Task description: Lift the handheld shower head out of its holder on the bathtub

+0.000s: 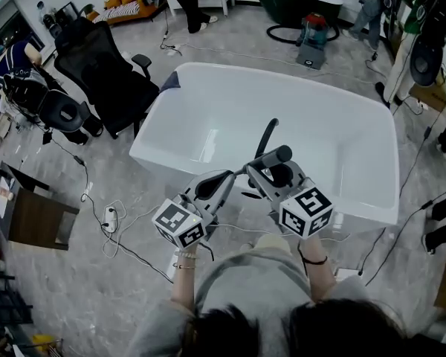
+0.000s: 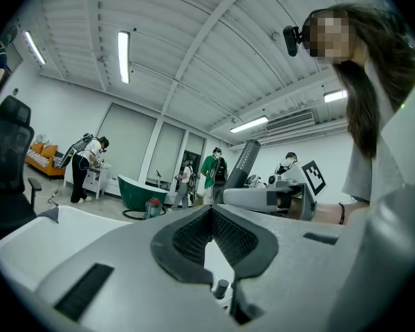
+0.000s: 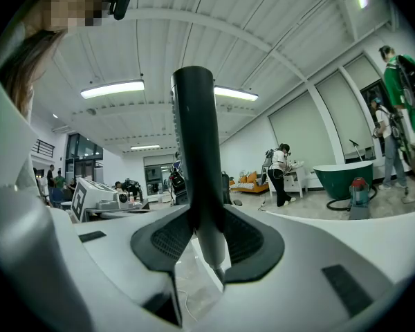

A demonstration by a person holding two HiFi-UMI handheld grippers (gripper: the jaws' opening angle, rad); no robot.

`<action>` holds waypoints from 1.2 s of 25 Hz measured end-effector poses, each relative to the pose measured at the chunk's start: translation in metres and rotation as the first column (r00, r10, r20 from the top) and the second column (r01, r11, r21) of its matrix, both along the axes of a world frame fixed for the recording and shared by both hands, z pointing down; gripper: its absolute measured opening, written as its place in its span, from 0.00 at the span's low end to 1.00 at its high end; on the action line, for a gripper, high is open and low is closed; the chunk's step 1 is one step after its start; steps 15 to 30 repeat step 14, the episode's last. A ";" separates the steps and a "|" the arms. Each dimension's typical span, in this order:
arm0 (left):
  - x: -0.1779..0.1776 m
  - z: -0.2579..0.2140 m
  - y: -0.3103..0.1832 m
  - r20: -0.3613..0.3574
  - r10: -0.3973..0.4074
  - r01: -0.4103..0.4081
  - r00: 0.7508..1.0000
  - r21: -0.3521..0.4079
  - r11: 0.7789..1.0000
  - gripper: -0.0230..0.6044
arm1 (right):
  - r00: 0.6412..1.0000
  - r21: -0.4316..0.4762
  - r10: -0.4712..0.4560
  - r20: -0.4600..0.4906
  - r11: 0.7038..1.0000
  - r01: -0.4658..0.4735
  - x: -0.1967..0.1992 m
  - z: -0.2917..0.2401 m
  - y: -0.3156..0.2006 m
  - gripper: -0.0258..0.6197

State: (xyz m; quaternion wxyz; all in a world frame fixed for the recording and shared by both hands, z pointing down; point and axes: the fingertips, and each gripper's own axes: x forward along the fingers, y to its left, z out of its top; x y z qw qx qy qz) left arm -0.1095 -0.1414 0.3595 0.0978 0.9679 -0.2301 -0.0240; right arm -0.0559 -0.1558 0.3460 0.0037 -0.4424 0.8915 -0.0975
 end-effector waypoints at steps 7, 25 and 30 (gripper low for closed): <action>-0.004 0.006 -0.001 0.004 -0.001 0.001 1.000 -0.011 1.000 0.04 | 1.000 0.022 -0.008 -0.015 1.000 0.009 -0.002 -0.001 0.002 0.25; -0.001 0.012 -0.005 0.011 0.007 -0.007 1.000 -0.017 1.000 0.04 | 1.000 0.025 -0.008 -0.015 1.000 0.008 0.000 0.002 -0.003 0.25; -0.001 0.012 -0.005 0.011 0.007 -0.007 1.000 -0.017 1.000 0.04 | 1.000 0.025 -0.008 -0.015 1.000 0.008 0.000 0.002 -0.003 0.25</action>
